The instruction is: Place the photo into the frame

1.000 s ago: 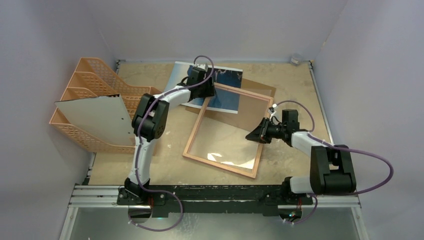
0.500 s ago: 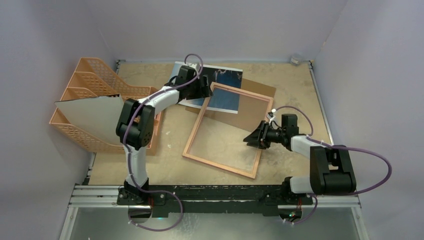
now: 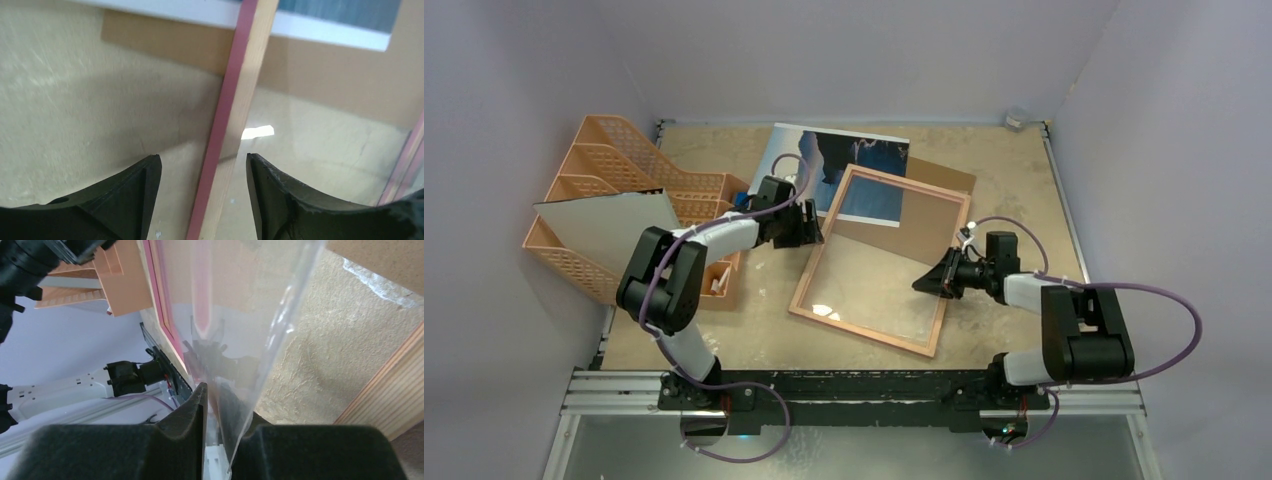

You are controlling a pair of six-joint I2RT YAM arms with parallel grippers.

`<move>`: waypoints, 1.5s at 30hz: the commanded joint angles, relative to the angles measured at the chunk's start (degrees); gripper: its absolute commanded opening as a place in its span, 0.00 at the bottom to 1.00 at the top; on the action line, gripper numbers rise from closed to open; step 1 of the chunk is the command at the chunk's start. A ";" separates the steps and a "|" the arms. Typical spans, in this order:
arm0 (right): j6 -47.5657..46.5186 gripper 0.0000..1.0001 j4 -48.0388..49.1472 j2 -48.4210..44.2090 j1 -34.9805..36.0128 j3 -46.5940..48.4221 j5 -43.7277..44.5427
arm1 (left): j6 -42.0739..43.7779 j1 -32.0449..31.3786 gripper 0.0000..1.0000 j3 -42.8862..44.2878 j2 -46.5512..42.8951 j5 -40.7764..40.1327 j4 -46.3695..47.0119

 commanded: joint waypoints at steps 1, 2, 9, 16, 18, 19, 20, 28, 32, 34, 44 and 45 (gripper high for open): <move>-2.80 0.14 2.12 1.80 0.30 1.69 -1.54 | -0.55 0.22 0.63 -2.88 -1.68 3.56 2.47; -4.17 0.13 1.53 1.97 0.45 2.49 -0.83 | -0.63 0.22 0.63 -3.10 -1.47 3.79 2.53; -7.27 0.03 3.19 2.81 3.23 4.73 0.50 | -0.55 0.22 0.57 -3.72 -0.94 5.44 3.29; -7.32 0.00 4.66 3.13 6.26 5.18 2.52 | -1.12 0.22 0.54 -3.52 0.27 6.10 3.10; -7.74 0.00 3.91 2.99 6.47 5.19 3.24 | -1.28 0.22 0.52 -3.49 0.48 5.49 2.77; -8.01 0.00 3.54 3.13 6.42 5.14 3.51 | -1.32 0.22 0.52 -3.52 0.67 5.49 2.83; -8.04 0.00 3.50 3.43 6.44 5.11 3.51 | -1.34 0.22 0.52 -3.47 0.77 5.57 2.94; -6.74 0.02 3.64 7.48 6.43 7.91 5.11 | -1.02 0.22 0.49 -3.11 1.73 5.96 2.58; -7.08 0.15 1.29 8.71 6.42 10.02 6.14 | -0.27 0.22 0.47 -2.14 2.12 3.50 0.34; -7.24 0.22 -0.33 8.66 6.45 11.08 6.73 | 0.16 0.22 0.45 -1.72 2.14 2.33 -0.81; -7.08 0.51 -6.82 8.65 6.42 16.05 9.21 | 0.77 0.22 0.30 -0.46 3.12 -1.69 -3.69; -6.88 0.53 -7.05 8.65 6.49 16.17 9.31 | 0.77 0.22 0.30 -0.45 3.31 -2.28 -3.99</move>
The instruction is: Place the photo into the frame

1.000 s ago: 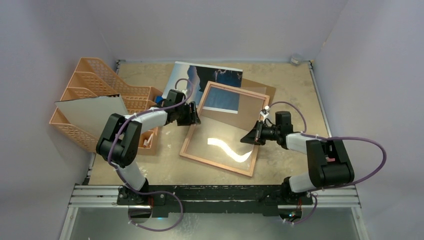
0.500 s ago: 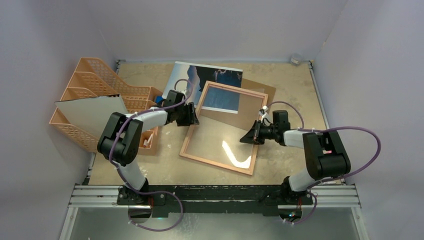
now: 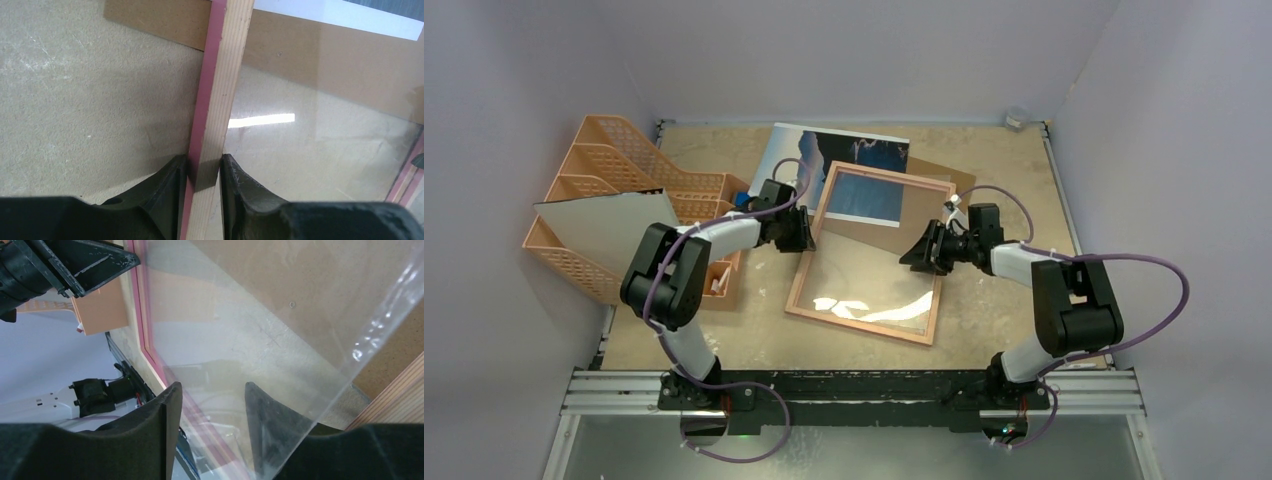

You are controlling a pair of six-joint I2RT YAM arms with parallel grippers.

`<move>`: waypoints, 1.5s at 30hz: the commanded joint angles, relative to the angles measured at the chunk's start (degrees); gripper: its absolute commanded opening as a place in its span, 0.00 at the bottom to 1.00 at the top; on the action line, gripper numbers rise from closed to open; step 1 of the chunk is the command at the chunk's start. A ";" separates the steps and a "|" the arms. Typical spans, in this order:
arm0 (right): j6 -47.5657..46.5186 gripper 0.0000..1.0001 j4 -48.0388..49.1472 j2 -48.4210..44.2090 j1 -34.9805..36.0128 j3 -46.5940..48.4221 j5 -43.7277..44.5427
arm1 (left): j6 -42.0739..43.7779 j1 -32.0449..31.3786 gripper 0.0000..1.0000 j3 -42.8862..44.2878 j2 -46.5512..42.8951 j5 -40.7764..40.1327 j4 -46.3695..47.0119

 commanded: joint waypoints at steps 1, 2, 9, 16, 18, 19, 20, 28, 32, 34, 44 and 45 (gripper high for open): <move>-0.38 0.55 -2.92 -0.60 0.46 2.38 1.12 | 0.63 -0.06 0.29 1.59 1.51 -3.65 -2.45; -0.24 0.56 -3.24 -0.80 0.37 2.45 1.35 | 0.63 -0.02 0.29 1.59 1.67 -4.30 -2.92; 1.02 0.73 -8.99 -3.84 0.36 4.77 6.26 | 0.52 -0.02 0.27 2.29 2.58 -7.20 -5.63; 1.48 0.75 -22.11 -8.70 0.27 9.88 21.63 | 0.48 -0.07 0.27 2.62 2.34 -5.39 -5.38; 1.83 0.75 -24.78 -9.74 0.27 11.02 26.96 | 0.65 -0.02 0.28 2.64 2.39 -4.22 -5.12; 2.17 0.75 -26.14 -10.20 0.27 11.36 29.61 | 0.66 -0.02 0.29 2.64 2.32 -3.62 -4.94; 2.81 0.75 -27.51 -10.70 0.20 11.59 32.81 | 0.73 -0.06 0.30 2.58 2.45 -2.85 -4.74; 7.17 0.79 -27.61 -10.40 -0.25 8.14 42.71 | 1.14 -0.01 0.42 1.94 2.14 5.03 -2.57; 6.61 0.79 -23.66 -8.74 -0.22 6.47 38.57 | 1.59 -0.01 0.50 2.07 1.41 6.20 -2.24; 5.75 0.79 -22.12 -8.45 -0.24 6.21 37.05 | 1.71 -0.02 0.54 2.05 1.17 6.96 -1.97; 4.81 0.77 -19.70 -5.69 -0.24 7.54 36.12 | 1.92 -0.02 0.57 0.92 0.95 18.49 3.51; 4.94 0.76 -19.74 -5.41 -0.25 7.58 36.61 | 1.89 -0.02 0.57 0.81 0.98 19.26 3.94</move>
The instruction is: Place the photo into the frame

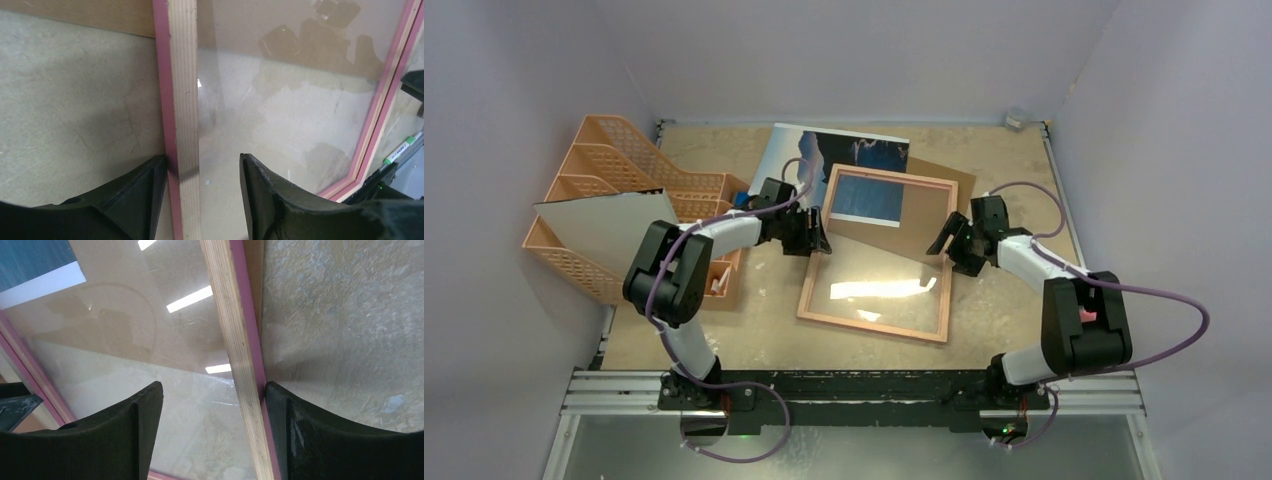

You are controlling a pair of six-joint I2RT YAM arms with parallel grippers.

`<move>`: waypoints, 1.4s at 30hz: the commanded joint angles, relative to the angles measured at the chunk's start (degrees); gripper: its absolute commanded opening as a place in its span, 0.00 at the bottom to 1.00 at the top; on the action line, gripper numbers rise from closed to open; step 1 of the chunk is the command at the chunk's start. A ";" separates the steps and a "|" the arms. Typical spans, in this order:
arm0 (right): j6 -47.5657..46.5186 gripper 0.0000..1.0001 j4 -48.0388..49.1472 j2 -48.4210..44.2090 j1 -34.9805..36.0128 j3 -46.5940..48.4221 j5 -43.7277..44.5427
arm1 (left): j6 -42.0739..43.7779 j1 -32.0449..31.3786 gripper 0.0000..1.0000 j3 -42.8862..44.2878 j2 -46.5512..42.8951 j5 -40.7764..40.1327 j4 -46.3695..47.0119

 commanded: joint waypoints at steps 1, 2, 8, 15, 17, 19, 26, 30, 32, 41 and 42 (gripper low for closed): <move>-0.24 0.76 1.18 1.10 -0.08 1.16 0.83 | 0.56 -0.08 0.57 -0.49 -0.24 8.34 4.50; 0.08 0.75 0.95 1.15 -0.04 1.10 1.83 | 0.25 -0.15 0.57 -0.50 -0.20 8.94 4.90; 4.11 0.65 2.54 -3.45 -0.24 -2.58 8.68 | -3.92 -0.69 0.57 -0.64 0.25 5.30 7.00; 6.53 0.64 3.45 -7.32 -2.84 -5.03 10.45 | -5.57 -2.04 0.58 -0.56 0.39 2.81 6.40; 6.53 0.66 2.79 -7.11 -3.23 -4.59 11.21 | -5.66 -2.10 0.61 -0.38 -0.20 -1.72 3.96; 6.26 0.67 2.07 -6.71 -3.33 -3.71 11.75 | -5.36 -2.02 0.64 0.50 -1.25 -8.18 0.66; 6.23 0.69 0.99 -6.81 -3.38 -0.33 13.79 | -5.03 -1.25 0.80 4.03 -6.73 -24.62 -6.38; 5.44 0.69 1.07 -5.44 -3.45 2.25 14.01 | -7.53 0.32 0.85 2.60 -10.37 -31.66 -5.60; 5.24 0.69 1.62 -4.55 -3.42 3.12 13.64 | -9.44 2.10 0.86 1.72 -11.09 -32.60 -3.81; 5.69 0.68 3.81 -2.50 -3.35 3.30 10.29 | -20.74 5.19 0.84 -4.73 -10.94 -32.94 17.81; 5.78 0.68 3.94 -2.53 -3.40 3.19 10.01 | -21.77 5.19 0.83 -4.95 -10.34 -33.59 18.79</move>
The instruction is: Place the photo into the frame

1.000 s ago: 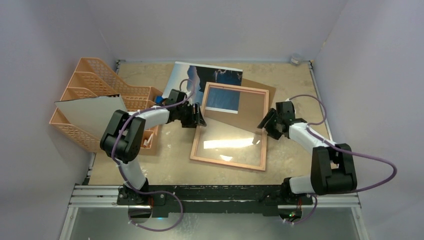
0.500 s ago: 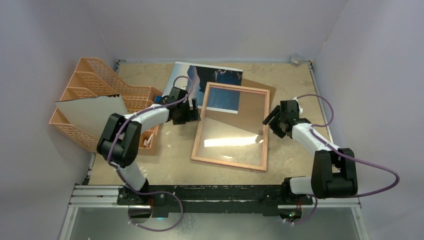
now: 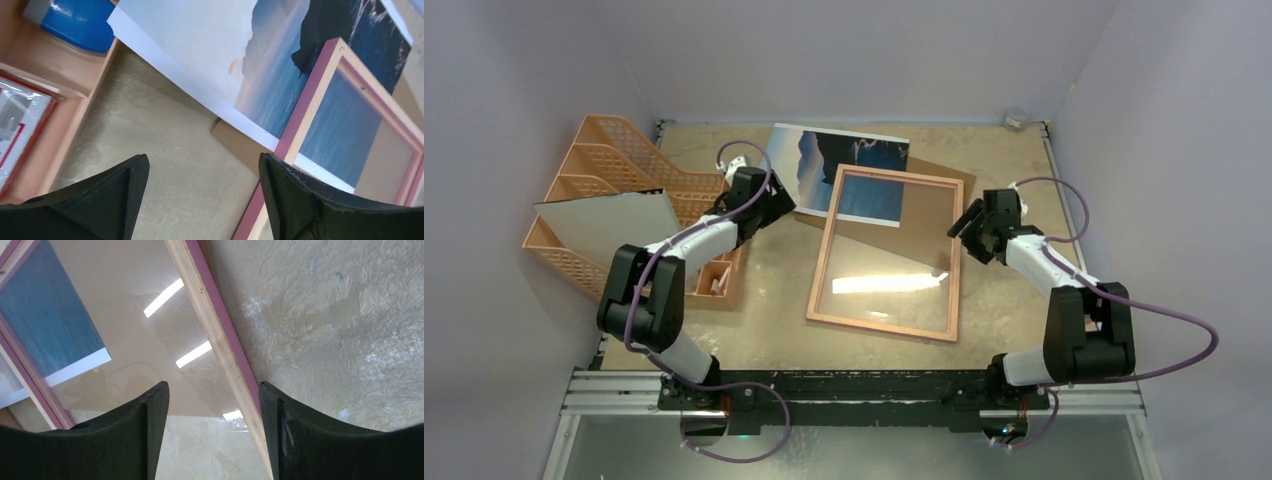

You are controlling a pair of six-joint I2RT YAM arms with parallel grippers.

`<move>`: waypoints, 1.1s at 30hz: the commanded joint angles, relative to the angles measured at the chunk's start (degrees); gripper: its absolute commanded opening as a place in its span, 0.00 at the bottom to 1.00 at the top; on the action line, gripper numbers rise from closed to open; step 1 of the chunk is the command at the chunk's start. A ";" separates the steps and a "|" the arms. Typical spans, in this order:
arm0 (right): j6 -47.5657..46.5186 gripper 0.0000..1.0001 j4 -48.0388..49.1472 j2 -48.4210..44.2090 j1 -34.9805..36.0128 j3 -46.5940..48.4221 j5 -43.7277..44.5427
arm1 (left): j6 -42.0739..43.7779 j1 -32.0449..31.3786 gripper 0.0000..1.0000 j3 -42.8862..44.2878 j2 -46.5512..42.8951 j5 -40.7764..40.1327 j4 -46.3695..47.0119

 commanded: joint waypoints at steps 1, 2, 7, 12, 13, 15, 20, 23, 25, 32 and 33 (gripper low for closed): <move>0.40 0.68 1.46 -0.30 -0.12 1.55 -1.27 | -7.43 -0.25 0.83 -2.16 0.64 -2.73 12.87; 0.16 0.68 1.89 -0.41 -0.08 1.32 -1.96 | -8.11 -0.25 0.82 -2.52 1.27 -3.46 14.03; -0.07 0.67 2.79 -1.14 -0.15 0.28 -3.10 | -10.14 -0.25 0.80 -4.37 4.07 -6.34 22.08; -0.08 0.67 2.67 -0.97 -0.15 0.04 -3.10 | -13.57 -0.33 0.78 -2.83 8.43 -8.44 21.08; 0.04 0.67 2.71 -1.05 -0.14 -0.08 -3.09 | -14.03 -0.34 0.78 -2.59 8.99 -8.95 20.60; 0.33 0.67 2.98 -1.22 -0.11 -0.60 -3.09 | -14.74 -0.34 0.78 -2.51 9.91 -9.66 20.47; 0.89 0.67 3.28 -1.41 -0.15 -1.50 -3.10 | -13.84 -0.17 0.76 -1.90 13.17 -8.56 24.11; 0.75 0.66 3.05 -1.47 -0.13 -1.42 -3.14 | -13.78 0.22 0.72 -2.27 14.86 -7.77 28.65; 0.64 0.65 3.21 -1.54 -0.09 -1.53 -4.56 | -14.40 0.44 0.71 -2.41 16.32 -7.35 31.52; -0.65 0.63 2.68 -0.98 -0.08 0.06 -5.48 | -18.12 0.61 0.65 -3.96 21.28 -4.99 41.73; -0.80 0.63 2.57 -0.97 -0.08 0.32 -5.31 | -18.38 0.67 0.63 -4.00 21.79 -4.98 42.60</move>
